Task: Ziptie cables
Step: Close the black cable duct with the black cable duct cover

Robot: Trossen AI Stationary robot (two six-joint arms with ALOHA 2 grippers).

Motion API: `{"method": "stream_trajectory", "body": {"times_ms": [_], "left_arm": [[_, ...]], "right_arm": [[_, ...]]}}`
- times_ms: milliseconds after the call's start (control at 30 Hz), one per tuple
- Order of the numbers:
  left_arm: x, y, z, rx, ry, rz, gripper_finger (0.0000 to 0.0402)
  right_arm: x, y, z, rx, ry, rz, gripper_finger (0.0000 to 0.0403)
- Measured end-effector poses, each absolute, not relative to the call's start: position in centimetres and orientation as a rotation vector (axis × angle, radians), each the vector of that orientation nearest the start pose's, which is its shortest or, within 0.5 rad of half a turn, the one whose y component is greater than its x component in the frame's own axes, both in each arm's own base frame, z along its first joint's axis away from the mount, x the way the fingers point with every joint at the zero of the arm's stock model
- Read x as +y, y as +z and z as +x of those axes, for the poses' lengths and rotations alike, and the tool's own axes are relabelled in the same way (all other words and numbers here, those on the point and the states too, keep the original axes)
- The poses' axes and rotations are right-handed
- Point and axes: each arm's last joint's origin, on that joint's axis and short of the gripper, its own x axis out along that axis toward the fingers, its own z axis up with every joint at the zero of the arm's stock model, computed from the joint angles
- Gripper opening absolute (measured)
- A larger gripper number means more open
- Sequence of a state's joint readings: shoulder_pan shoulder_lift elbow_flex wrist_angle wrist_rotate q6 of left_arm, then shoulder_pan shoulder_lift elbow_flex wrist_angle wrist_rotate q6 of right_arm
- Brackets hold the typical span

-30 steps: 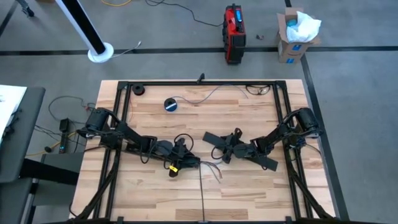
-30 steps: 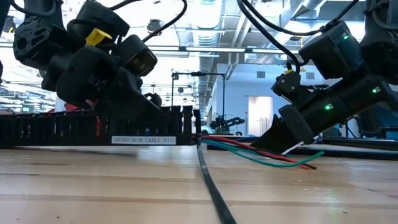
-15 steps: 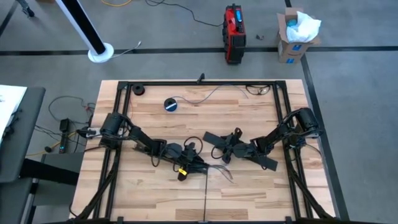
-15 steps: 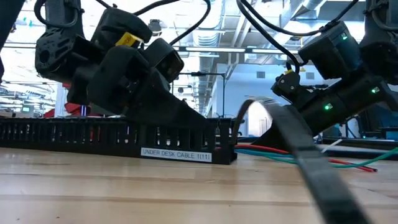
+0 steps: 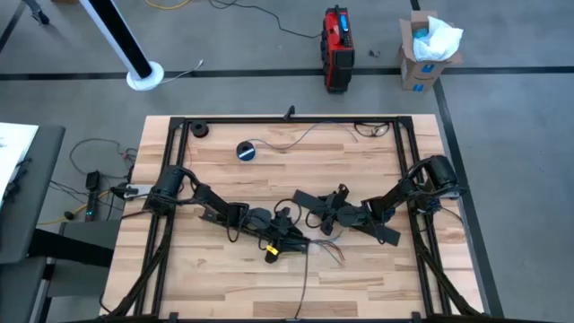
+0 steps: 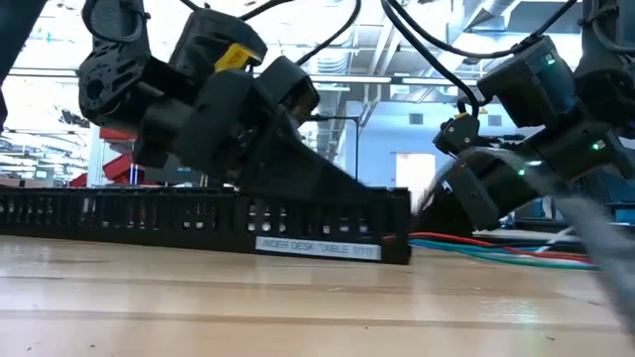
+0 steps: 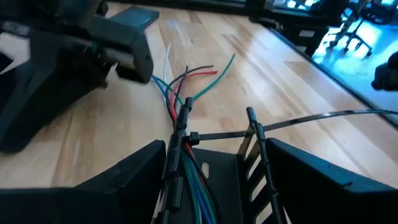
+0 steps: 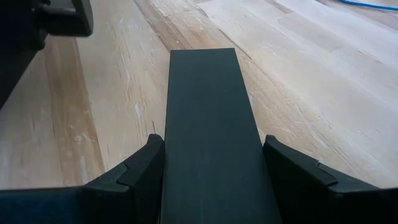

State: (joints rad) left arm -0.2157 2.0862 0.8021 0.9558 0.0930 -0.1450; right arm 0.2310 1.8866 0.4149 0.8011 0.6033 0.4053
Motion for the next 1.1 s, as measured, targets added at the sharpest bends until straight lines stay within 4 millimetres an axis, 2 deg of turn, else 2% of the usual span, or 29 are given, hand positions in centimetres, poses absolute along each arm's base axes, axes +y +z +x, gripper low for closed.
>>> {"method": "stream_trajectory", "body": {"times_ms": [267,500,667,833,967,1100], "left_arm": [[-7.9,7.7,36.5,0.352,-0.231,-0.147,0.0264],[-6.7,7.3,36.5,0.403,-0.188,-0.145,0.0264],[-5.3,6.7,35.8,0.438,-0.078,-0.193,0.0264],[-4.3,7.4,33.8,0.442,-0.005,-0.198,0.0264],[-3.3,7.9,31.0,0.464,0.096,-0.184,0.0264],[-2.9,8.6,28.4,0.452,0.119,-0.217,0.0264]], "right_arm": [[4.3,6.0,25.5,0.529,-0.472,0.117,0.0231],[4.3,6.0,25.5,0.530,-0.470,0.113,0.0231],[4.2,6.0,25.6,0.539,-0.439,0.095,0.0231],[4.2,6.0,25.6,0.540,-0.435,0.092,0.0231],[4.1,6.0,25.6,0.540,-0.435,0.094,0.0231],[4.1,6.1,25.7,0.538,-0.431,0.094,0.0231]]}}
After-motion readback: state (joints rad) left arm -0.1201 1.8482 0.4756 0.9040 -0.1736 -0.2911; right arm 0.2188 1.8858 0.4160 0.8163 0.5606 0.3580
